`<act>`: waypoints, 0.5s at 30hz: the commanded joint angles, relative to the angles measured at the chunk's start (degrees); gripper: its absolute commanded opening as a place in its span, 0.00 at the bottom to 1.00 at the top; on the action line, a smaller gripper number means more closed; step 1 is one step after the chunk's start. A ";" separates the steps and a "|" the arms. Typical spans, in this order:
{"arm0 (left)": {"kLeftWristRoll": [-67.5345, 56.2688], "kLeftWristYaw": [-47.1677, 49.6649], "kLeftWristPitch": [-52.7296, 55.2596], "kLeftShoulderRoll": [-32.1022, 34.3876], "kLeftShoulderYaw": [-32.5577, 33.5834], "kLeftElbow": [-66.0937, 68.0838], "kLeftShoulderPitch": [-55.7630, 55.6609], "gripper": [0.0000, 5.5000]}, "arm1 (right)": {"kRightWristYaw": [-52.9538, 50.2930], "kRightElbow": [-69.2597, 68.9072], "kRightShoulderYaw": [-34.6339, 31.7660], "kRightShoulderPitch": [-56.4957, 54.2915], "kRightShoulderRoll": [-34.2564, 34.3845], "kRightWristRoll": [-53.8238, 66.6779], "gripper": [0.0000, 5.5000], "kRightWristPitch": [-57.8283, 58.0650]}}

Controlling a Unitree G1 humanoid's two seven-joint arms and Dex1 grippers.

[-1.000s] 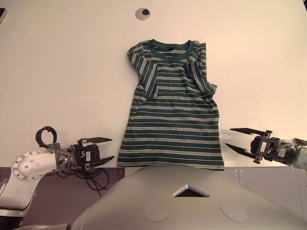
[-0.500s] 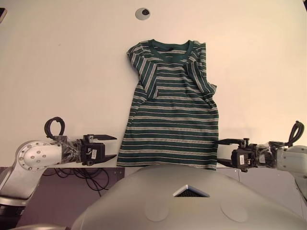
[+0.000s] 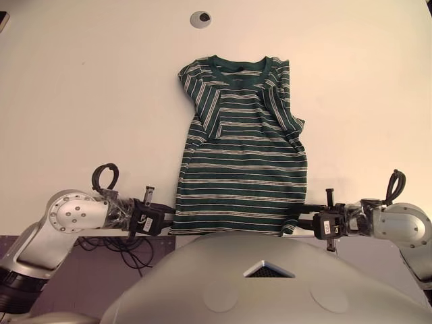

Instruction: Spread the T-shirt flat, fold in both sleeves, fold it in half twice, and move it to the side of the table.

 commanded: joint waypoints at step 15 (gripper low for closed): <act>1.12 9.70 -9.40 -1.67 7.80 6.54 9.23 0.42 | -4.18 5.07 3.48 0.03 -2.43 -4.61 0.00 4.01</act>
